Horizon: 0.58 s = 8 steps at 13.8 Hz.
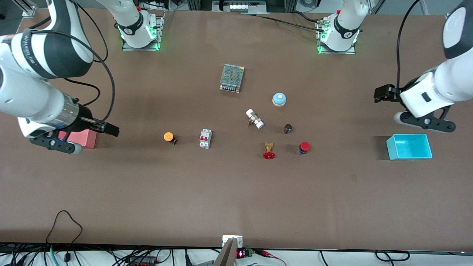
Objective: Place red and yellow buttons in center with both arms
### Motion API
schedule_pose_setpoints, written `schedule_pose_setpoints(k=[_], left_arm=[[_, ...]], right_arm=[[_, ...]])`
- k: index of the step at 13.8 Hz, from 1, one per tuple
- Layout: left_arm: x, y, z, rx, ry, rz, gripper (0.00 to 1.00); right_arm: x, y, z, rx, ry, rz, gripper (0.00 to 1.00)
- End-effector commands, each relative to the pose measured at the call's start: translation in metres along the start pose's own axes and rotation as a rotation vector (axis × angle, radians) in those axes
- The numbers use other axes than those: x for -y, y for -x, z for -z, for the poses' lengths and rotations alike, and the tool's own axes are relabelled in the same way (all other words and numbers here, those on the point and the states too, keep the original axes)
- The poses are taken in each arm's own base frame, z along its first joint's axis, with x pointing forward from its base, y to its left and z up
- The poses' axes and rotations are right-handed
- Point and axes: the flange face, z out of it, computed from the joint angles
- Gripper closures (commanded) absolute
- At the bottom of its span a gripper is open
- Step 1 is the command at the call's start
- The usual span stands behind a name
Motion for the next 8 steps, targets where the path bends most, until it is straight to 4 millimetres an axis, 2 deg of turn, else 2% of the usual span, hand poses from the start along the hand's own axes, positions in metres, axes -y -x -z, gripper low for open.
schedule_pose_setpoints(k=[1,2,3,4,6,8], left_arm=[[0.001,0.026,-0.008,-0.049,0.005,0.006,0.0],[0.002,0.036,-0.016,-0.101,-0.004,0.015,0.0],[-0.002,0.048,-0.021,-0.127,-0.008,0.04,0.0],[-0.006,0.061,-0.022,-0.133,-0.008,0.085,0.0],[-0.007,0.07,-0.017,-0.126,-0.008,0.095,0.0],[-0.006,0.064,-0.005,-0.147,-0.01,0.125,0.0]], right_arm=[[-0.064,-0.01,0.036,0.005,0.011,0.064,0.0],[-0.087,-0.009,0.053,-0.02,0.006,0.125,0.0],[-0.118,-0.007,0.06,-0.02,0.003,0.138,0.0],[-0.139,-0.004,0.064,-0.012,-0.001,0.127,0.0],[-0.159,0.012,0.071,0.027,-0.004,0.101,0.0],[-0.165,0.032,0.064,0.082,-0.001,0.101,0.0]])
